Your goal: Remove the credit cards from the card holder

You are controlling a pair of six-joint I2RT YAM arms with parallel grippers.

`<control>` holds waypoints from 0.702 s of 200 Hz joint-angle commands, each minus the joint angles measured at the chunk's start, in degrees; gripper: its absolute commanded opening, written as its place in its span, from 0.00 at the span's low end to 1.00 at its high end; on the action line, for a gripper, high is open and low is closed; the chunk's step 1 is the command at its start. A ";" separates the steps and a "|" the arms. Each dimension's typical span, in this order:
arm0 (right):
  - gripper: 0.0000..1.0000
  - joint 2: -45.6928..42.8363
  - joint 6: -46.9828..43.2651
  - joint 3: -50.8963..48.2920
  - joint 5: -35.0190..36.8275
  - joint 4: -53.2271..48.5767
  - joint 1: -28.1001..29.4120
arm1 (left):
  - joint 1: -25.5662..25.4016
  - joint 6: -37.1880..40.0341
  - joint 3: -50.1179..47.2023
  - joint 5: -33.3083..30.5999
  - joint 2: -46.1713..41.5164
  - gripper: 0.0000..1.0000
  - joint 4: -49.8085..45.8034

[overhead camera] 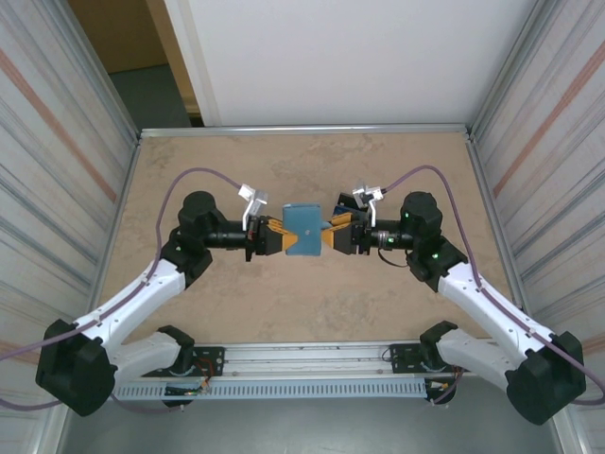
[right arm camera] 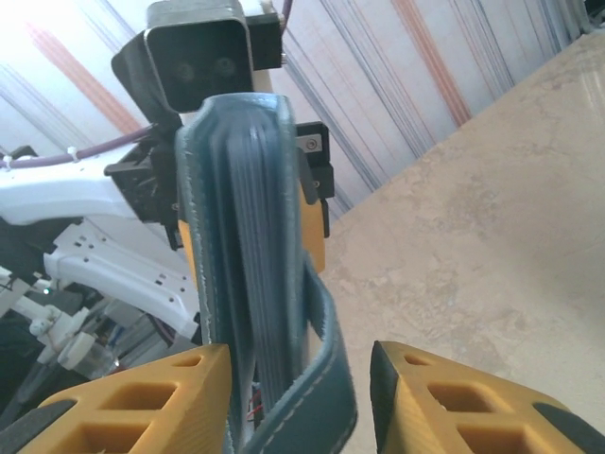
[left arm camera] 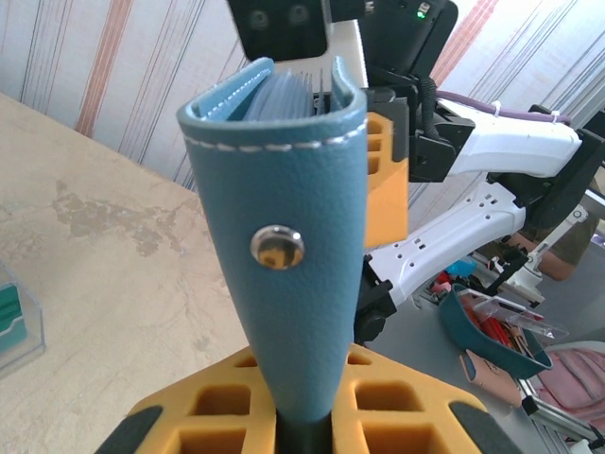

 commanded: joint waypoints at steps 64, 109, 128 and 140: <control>0.32 0.31 -0.11 0.25 0.07 1.89 1.42 | -2.71 1.89 0.37 2.29 -0.70 0.00 4.18; 0.23 0.22 -0.39 0.25 0.46 1.56 2.36 | -3.70 1.87 1.15 0.64 0.59 0.00 3.34; 0.07 -0.81 -1.96 0.59 2.43 -0.71 3.06 | -3.67 2.68 1.85 -1.29 0.95 0.10 0.54; 0.00 -1.82 -3.17 0.92 5.13 -3.20 3.20 | -3.66 3.38 2.33 -2.39 1.04 0.20 -1.67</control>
